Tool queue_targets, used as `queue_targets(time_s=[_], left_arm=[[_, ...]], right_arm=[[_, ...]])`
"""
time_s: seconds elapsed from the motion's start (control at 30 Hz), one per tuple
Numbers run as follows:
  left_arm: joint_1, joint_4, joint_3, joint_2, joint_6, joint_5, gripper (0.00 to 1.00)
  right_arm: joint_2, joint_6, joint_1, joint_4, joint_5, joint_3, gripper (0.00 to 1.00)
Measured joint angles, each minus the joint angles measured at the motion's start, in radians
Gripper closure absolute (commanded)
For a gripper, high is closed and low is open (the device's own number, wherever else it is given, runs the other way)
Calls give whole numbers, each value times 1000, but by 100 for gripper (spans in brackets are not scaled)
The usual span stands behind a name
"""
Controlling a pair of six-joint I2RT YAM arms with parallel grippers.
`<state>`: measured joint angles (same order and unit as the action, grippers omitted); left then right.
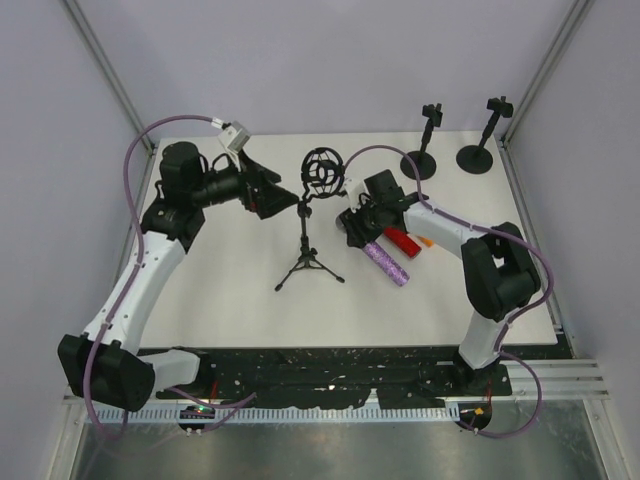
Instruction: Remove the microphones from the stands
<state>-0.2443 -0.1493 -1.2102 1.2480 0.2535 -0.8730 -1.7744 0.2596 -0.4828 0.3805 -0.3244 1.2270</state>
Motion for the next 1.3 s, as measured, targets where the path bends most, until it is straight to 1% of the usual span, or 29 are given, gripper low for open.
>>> queue_targets(time_s=[0.2, 0.33, 0.7, 0.87, 1.03, 1.3], left_arm=[[21, -14, 0, -71, 0, -1, 0], [31, -32, 1, -124, -2, 4, 0], [53, -90, 22, -237, -35, 13, 0], [57, -109, 22, -259, -45, 13, 0], [57, -117, 22, -266, -48, 13, 0], [58, -123, 22, -274, -48, 11, 0]], right_arm=[[-39, 0, -1, 3, 40, 12, 80], [-60, 0, -2, 5, 54, 27, 75], [-132, 16, -27, 18, 122, 67, 58], [-143, 24, -33, 26, 148, 77, 48], [-144, 27, -38, 33, 163, 80, 43], [-145, 33, -52, 39, 174, 95, 41]])
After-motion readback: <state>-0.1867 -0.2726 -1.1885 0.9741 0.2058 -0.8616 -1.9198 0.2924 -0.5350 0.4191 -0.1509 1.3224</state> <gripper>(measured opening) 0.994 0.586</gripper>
